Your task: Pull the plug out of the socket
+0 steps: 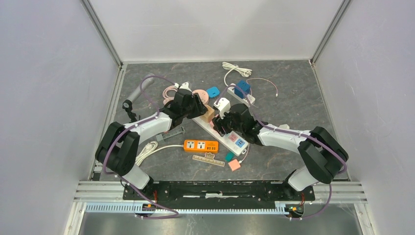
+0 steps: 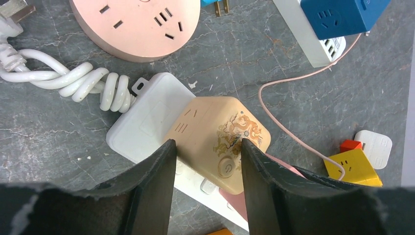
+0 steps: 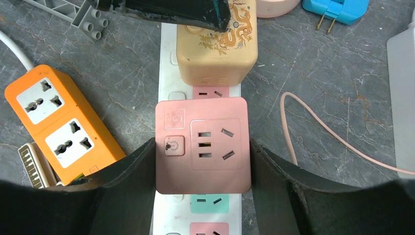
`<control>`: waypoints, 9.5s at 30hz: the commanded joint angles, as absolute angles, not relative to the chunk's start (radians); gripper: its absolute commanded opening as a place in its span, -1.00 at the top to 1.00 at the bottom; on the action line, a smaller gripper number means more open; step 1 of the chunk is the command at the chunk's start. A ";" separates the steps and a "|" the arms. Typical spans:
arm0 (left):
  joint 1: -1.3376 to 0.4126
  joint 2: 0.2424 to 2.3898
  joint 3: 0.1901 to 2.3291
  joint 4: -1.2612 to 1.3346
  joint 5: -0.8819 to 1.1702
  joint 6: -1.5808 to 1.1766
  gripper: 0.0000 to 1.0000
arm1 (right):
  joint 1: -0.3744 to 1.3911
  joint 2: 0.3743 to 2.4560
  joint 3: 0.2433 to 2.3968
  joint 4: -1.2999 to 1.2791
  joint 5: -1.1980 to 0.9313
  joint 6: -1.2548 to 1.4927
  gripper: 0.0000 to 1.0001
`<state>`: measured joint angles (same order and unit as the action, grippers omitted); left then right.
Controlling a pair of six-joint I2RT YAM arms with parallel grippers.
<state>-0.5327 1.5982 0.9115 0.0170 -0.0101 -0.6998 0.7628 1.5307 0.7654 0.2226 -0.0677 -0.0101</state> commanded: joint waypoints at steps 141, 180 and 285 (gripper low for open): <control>-0.543 1.316 0.965 -0.459 -0.182 -0.677 -0.89 | 0.744 1.797 1.223 0.002 -0.006 -0.040 -0.86; -0.514 1.655 0.891 -0.138 -0.040 -0.675 0.00 | 0.713 1.710 1.022 0.134 -0.268 -0.091 1.00; -0.516 1.192 0.875 -0.394 -0.097 -0.687 0.13 | 0.519 1.611 1.085 0.146 0.137 0.074 -0.80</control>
<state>-0.5129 1.2346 0.8825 -0.3969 -0.0704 -0.6987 0.5747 1.6737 1.0569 0.1383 0.0223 0.1436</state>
